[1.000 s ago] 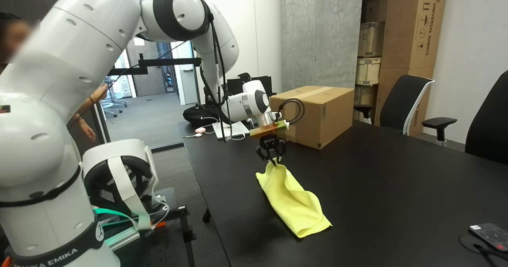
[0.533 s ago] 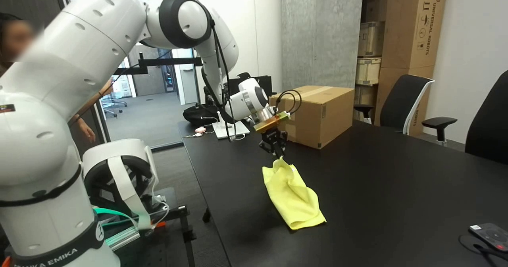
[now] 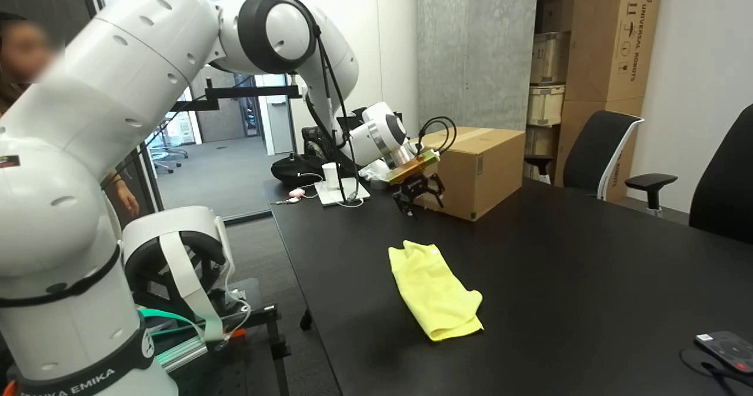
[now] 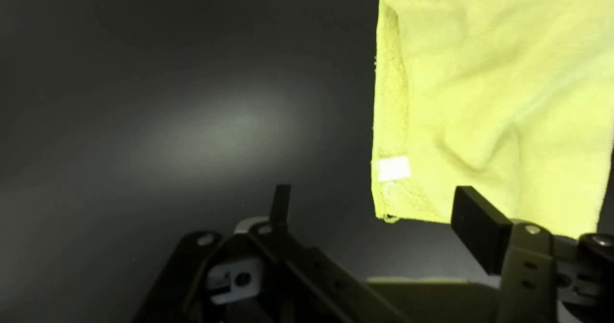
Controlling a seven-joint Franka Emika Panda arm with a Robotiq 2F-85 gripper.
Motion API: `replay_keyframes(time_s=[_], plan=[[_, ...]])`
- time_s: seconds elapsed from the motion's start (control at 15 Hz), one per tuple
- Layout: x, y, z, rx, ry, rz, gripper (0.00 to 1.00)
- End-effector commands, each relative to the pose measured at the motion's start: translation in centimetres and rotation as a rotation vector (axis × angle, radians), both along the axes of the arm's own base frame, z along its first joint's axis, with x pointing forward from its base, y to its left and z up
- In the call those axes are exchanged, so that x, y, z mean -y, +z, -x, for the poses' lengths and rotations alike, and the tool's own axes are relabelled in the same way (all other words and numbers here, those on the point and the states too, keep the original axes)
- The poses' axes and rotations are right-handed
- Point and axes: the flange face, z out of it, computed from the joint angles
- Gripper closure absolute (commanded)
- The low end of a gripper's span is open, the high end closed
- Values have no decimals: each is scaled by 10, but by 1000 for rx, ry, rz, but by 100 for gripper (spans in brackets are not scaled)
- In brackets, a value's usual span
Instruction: Fold the towel in half
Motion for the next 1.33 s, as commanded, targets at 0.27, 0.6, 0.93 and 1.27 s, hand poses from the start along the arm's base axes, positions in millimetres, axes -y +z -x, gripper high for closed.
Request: replay_keyframes(time_s=[0.27,0.6,0.93,1.27], plan=[[111,52,27,-161,-406,69,0],[159,115,75,-214,-689,10,0],[167,179,146,-236,-953,-103,0],[158,223,224,-200,-1178,-259,0]])
